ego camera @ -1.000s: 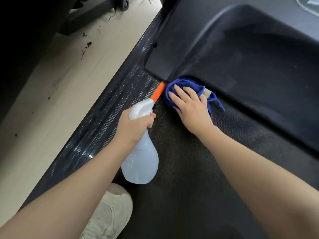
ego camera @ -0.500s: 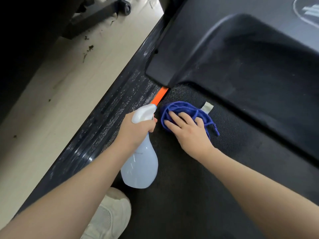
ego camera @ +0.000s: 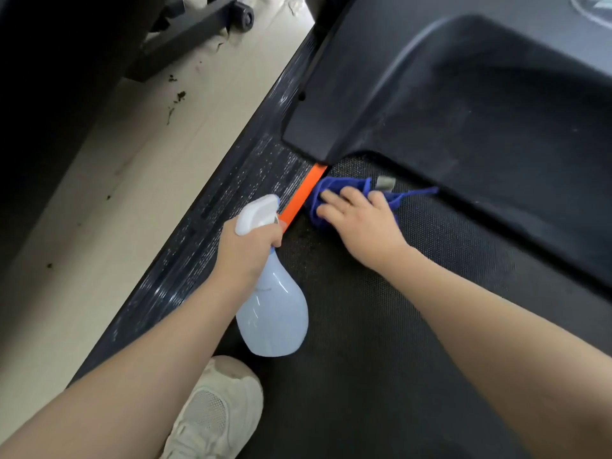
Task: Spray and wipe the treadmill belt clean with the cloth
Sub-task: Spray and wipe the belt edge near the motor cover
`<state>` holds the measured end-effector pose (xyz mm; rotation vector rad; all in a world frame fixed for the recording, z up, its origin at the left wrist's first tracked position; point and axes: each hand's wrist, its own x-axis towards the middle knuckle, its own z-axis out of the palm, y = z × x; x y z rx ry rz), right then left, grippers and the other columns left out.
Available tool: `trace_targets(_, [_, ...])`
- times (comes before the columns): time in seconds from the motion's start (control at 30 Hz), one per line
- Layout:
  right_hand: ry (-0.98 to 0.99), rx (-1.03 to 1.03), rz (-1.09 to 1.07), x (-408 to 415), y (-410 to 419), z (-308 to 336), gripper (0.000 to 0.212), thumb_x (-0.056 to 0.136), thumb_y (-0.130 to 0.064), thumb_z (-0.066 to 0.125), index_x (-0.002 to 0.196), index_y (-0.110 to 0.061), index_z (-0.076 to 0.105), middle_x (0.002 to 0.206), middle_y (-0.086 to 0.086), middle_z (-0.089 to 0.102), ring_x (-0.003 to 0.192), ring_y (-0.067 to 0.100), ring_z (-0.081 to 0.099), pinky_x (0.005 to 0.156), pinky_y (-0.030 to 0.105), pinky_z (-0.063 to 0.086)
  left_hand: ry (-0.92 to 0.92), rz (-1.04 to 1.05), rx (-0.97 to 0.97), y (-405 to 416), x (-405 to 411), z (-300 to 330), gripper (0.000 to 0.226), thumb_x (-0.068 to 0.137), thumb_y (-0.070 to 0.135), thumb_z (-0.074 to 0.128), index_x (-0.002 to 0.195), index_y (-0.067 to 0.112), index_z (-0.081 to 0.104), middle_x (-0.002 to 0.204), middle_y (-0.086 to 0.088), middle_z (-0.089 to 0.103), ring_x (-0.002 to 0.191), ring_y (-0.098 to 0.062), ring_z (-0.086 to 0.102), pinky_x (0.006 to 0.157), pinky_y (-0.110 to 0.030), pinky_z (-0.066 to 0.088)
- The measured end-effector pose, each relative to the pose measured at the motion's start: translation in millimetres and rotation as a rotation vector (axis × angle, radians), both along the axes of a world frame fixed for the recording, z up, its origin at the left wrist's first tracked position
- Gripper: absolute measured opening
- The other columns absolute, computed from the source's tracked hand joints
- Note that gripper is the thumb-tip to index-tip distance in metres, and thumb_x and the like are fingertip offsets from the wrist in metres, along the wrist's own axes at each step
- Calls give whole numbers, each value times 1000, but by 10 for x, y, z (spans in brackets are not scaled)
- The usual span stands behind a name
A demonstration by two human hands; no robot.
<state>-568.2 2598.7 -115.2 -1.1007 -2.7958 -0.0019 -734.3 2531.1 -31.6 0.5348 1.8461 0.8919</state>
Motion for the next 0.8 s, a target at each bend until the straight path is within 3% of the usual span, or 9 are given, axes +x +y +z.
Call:
trace_targets(0.07, [54, -42, -204, -128, -22, -2, 29, 73, -9, 64, 100, -19, 67, 120, 1, 64, 101, 25, 59, 71, 37, 40, -18, 35, 18, -11, -30, 4, 47, 61, 6, 54, 101, 24, 69, 80, 0, 61, 59, 4, 60, 56, -8, 45])
trace_targets(0.13, [54, -30, -174, -195, -250, -26, 25, 75, -14, 58, 97, -20, 67, 119, 0, 64, 99, 25, 59, 70, 36, 38, -20, 38, 20, -22, -39, 6, 58, 57, 8, 52, 111, 25, 67, 87, 0, 64, 68, 11, 63, 57, -4, 46])
trace_targets(0.2, [0, -62, 66, -107, -462, 19, 31, 76, -17, 43, 96, -23, 66, 118, -2, 64, 96, 24, 58, 68, 35, 33, -30, 36, -1, -27, -23, 41, 50, 54, 12, 50, 97, 30, 69, 86, -1, 66, 67, 9, 62, 57, -6, 46])
trace_targets(0.27, [-51, -35, 197, 23, -319, 80, 36, 76, -16, 36, 95, -23, 66, 116, -1, 65, 94, 23, 60, 65, 33, 39, -23, 35, -23, -30, -10, 62, 38, 52, 14, 51, 81, 32, 68, 84, 0, 66, 66, 3, 60, 63, -11, 47])
trace_targets(0.43, [-59, -48, -310, 26, 305, 150, 41, 74, -13, 27, 92, -15, 64, 106, 2, 67, 88, 26, 59, 65, 35, 42, -10, -20, -2, -3, 38, -20, 29, 50, 12, 52, 67, 30, 67, 78, 5, 67, 68, -2, 58, 66, -19, 45])
trace_targets(0.5, [-51, -25, -311, -28, 130, 94, 39, 74, -13, 31, 94, -14, 65, 111, 3, 67, 89, 27, 60, 66, 34, 43, 5, -45, 0, 18, 67, -56, 26, 49, 12, 53, 68, 23, 66, 76, 5, 67, 70, -4, 60, 70, -23, 46])
trace_targets(0.63, [-31, -48, -90, 36, -69, 115, 37, 74, -16, 34, 92, -16, 66, 108, 2, 68, 86, 25, 61, 63, 30, 42, 39, -94, -18, 32, 107, -55, 26, 49, 13, 53, 71, 12, 67, 76, 4, 68, 79, -12, 61, 75, -28, 47])
trace_targets(0.7, [-79, -32, -181, 42, 175, 168, 24, 73, -12, 47, 90, -16, 64, 102, 1, 68, 84, 25, 60, 63, 31, 40, 50, -115, -17, 22, 111, -30, 23, 49, 13, 53, 69, 13, 66, 75, 5, 67, 80, -12, 62, 75, -28, 47])
trace_targets(0.8, [-113, -62, -363, -2, 218, 206, 30, 65, -7, 66, 94, -13, 66, 107, 2, 67, 86, 27, 60, 65, 33, 42, 47, -141, -34, 48, 117, -40, 26, 49, 13, 53, 71, 17, 67, 73, 8, 65, 83, -14, 62, 75, -28, 48])
